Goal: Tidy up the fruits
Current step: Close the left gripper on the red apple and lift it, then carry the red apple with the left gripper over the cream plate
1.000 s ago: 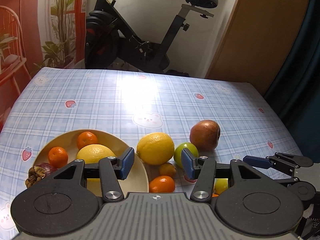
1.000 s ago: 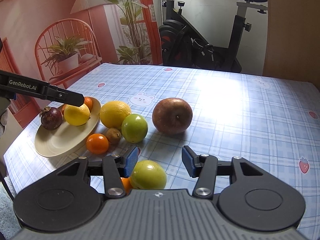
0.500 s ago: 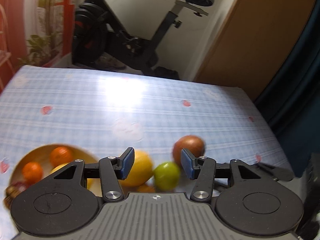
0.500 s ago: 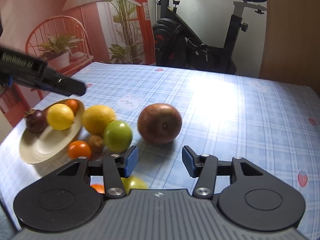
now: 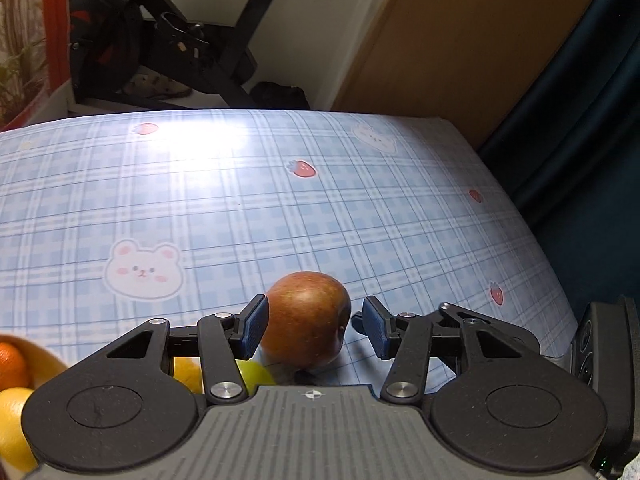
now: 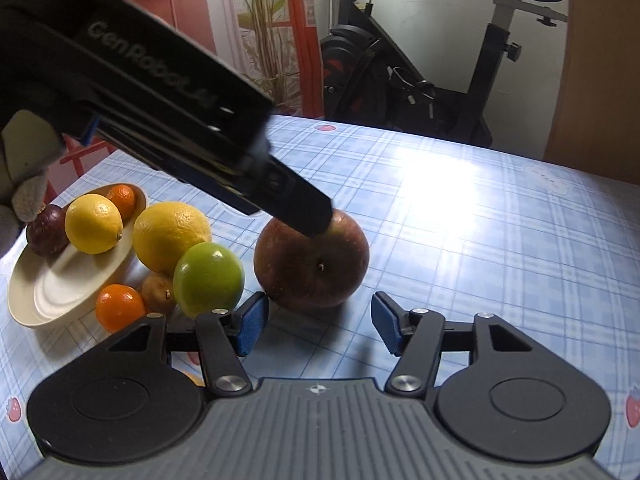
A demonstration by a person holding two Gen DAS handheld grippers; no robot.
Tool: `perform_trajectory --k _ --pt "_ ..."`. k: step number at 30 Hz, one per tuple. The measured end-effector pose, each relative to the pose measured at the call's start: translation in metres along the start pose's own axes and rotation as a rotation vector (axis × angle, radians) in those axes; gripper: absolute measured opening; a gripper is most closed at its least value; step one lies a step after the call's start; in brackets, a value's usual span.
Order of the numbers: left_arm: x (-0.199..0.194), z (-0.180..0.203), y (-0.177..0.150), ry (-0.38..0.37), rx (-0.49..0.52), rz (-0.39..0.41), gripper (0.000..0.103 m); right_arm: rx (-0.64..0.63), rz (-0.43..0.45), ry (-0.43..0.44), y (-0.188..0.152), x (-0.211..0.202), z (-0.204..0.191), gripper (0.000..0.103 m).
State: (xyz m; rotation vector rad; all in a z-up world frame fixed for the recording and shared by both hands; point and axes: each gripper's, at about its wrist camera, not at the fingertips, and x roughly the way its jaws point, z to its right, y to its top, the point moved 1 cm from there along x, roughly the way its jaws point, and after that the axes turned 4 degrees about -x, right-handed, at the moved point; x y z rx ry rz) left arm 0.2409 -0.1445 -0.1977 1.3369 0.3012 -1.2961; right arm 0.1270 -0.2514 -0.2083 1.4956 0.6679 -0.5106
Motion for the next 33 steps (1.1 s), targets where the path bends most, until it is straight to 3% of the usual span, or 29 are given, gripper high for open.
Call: perform_trajectory --k 5,11,24,33 --pt "0.010 -0.012 0.006 0.016 -0.027 -0.006 0.046 -0.010 0.009 0.023 0.003 0.005 0.000 0.060" --pt "0.010 -0.041 0.011 -0.049 -0.141 0.000 0.044 -0.015 0.024 0.051 0.009 0.012 0.004 0.060" --pt "0.008 -0.043 0.009 -0.062 -0.138 0.001 0.044 0.017 0.029 0.072 0.014 0.013 0.005 0.064" --pt "-0.035 -0.034 0.003 -0.076 -0.114 0.051 0.044 -0.025 0.051 0.059 0.033 -0.019 -0.014 0.064"
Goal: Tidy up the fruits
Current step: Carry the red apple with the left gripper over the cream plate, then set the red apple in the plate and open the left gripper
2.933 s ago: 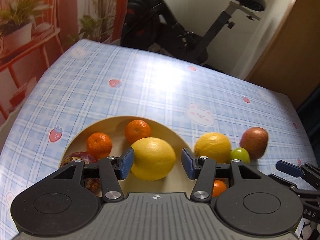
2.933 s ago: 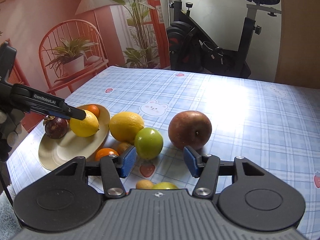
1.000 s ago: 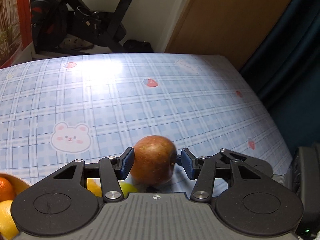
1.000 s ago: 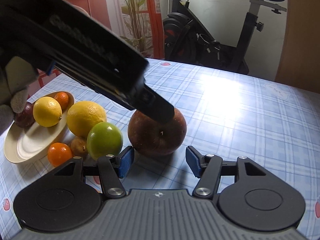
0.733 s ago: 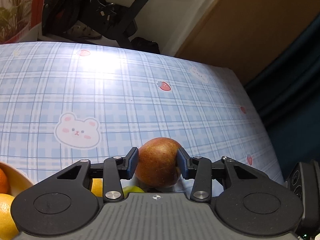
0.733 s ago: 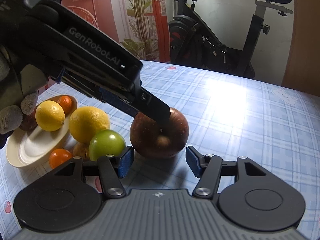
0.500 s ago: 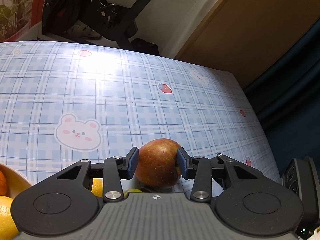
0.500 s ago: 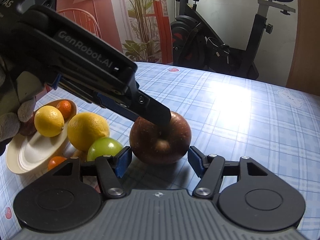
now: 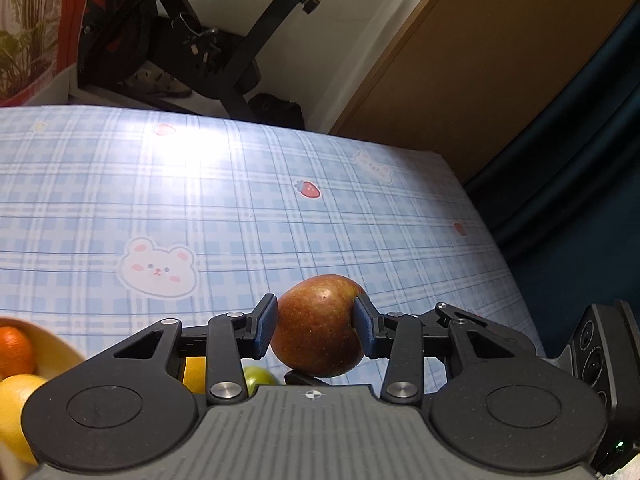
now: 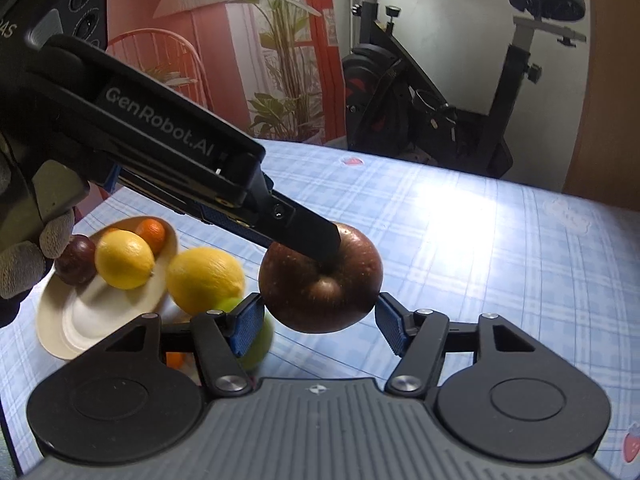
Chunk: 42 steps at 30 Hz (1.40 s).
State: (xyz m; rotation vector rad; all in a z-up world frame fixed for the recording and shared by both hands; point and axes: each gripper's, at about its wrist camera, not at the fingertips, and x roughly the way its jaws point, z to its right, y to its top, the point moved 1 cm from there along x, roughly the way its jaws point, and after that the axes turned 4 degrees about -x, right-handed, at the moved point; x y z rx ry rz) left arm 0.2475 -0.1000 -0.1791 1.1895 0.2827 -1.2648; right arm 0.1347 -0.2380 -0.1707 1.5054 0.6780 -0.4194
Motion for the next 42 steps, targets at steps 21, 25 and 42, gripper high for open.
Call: perform_trajectory --k 21,25,42 --pt "-0.114 -0.095 -0.063 0.097 -0.146 0.003 0.044 -0.184 -0.122 0.211 0.015 0.031 -0.151 0.064" --pt "-0.106 -0.111 -0.075 0.088 -0.185 -0.008 0.044 -0.202 -0.178 0.213 0.007 0.043 -0.158 0.064" --pt "-0.103 -0.145 -0.084 0.071 -0.317 0.056 0.043 -0.298 -0.215 0.163 0.013 0.075 -0.162 0.064"
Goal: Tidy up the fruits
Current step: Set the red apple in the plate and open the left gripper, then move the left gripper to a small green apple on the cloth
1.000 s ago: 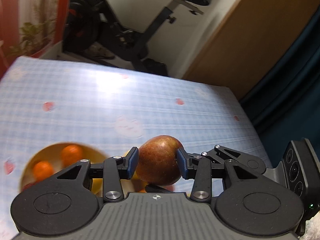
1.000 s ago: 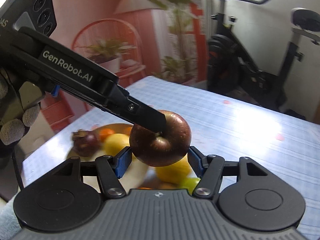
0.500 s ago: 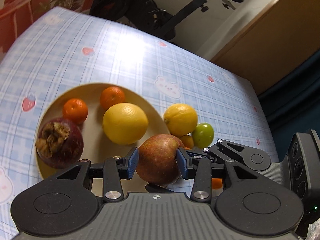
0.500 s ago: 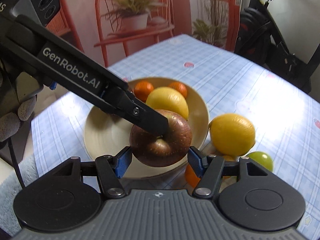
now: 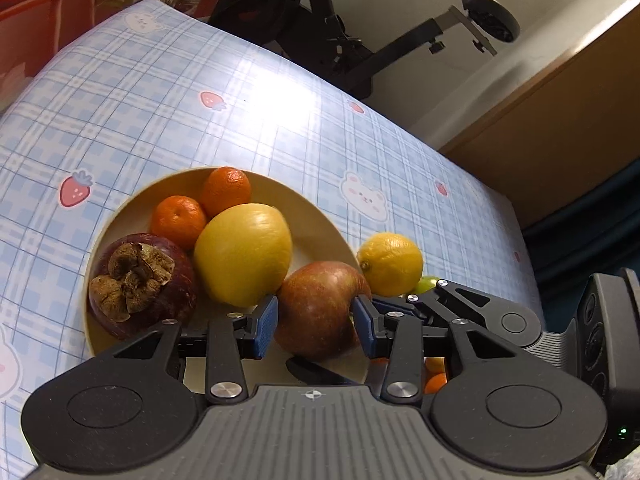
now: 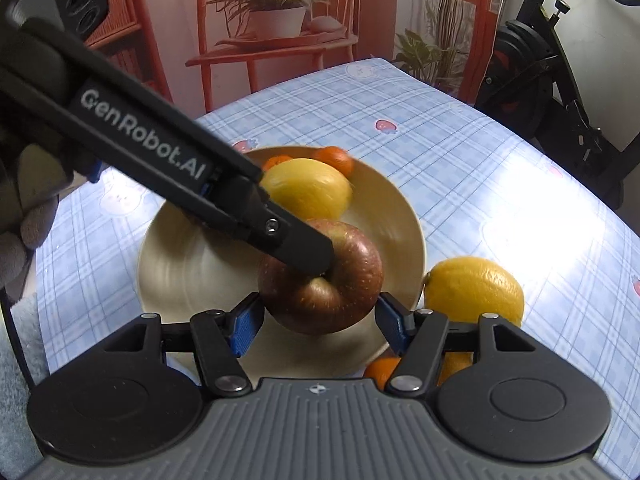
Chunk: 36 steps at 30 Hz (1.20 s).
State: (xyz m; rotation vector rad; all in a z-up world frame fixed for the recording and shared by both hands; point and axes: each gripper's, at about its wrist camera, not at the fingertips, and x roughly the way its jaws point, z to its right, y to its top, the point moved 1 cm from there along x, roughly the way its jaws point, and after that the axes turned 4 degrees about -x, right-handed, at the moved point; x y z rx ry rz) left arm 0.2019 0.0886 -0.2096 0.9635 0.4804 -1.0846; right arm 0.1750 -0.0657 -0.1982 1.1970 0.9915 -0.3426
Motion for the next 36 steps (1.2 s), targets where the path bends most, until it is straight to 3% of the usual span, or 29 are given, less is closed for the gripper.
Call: perform_trajectory --k 14,21,36 --pt "0.008 0.007 0.003 0.022 -0.026 0.020 0.042 0.020 0.036 -0.049 0.004 0.003 0.008 0.063" --pt "0.012 0.014 0.004 0.056 -0.015 0.038 0.041 0.013 0.082 -0.063 -0.010 -0.030 0.011 0.063" --pt "0.013 0.031 0.005 0.139 0.036 0.083 0.041 0.252 0.145 -0.164 -0.065 -0.097 0.065 0.059"
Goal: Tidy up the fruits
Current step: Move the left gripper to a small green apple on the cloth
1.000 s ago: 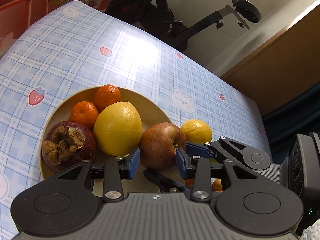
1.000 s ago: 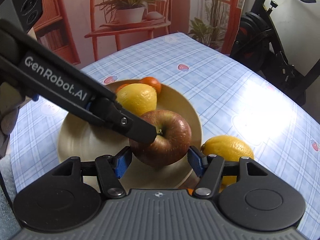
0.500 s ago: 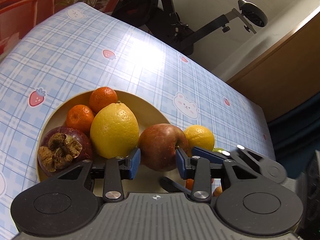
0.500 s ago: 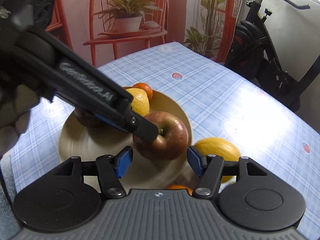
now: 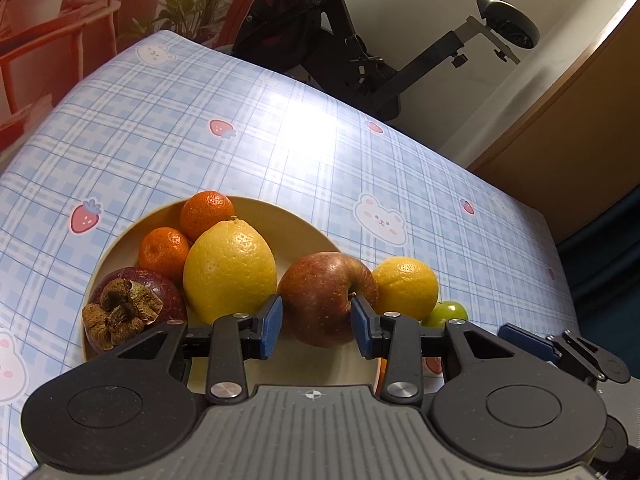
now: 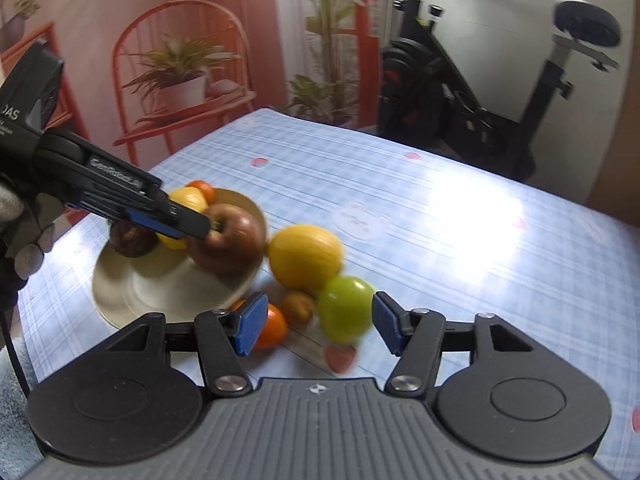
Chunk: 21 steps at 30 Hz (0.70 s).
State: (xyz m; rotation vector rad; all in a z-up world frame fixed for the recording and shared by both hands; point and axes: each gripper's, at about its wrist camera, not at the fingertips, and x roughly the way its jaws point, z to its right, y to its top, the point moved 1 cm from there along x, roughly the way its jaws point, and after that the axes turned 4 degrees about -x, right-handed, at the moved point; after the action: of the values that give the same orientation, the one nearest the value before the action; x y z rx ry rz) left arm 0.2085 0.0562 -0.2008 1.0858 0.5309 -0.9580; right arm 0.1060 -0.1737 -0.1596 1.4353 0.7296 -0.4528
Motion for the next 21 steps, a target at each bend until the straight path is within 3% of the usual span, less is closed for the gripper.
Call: perform_trajectory --k 8,21 --pt "-0.003 0.012 -0.002 0.044 0.027 0.022 0.040 0.065 0.011 -0.029 -0.017 -0.016 0.022 0.056" --pt "-0.028 0.070 -0.021 -0.013 0.214 0.100 0.040 0.098 0.033 -0.056 -0.036 -0.046 0.040 0.052"
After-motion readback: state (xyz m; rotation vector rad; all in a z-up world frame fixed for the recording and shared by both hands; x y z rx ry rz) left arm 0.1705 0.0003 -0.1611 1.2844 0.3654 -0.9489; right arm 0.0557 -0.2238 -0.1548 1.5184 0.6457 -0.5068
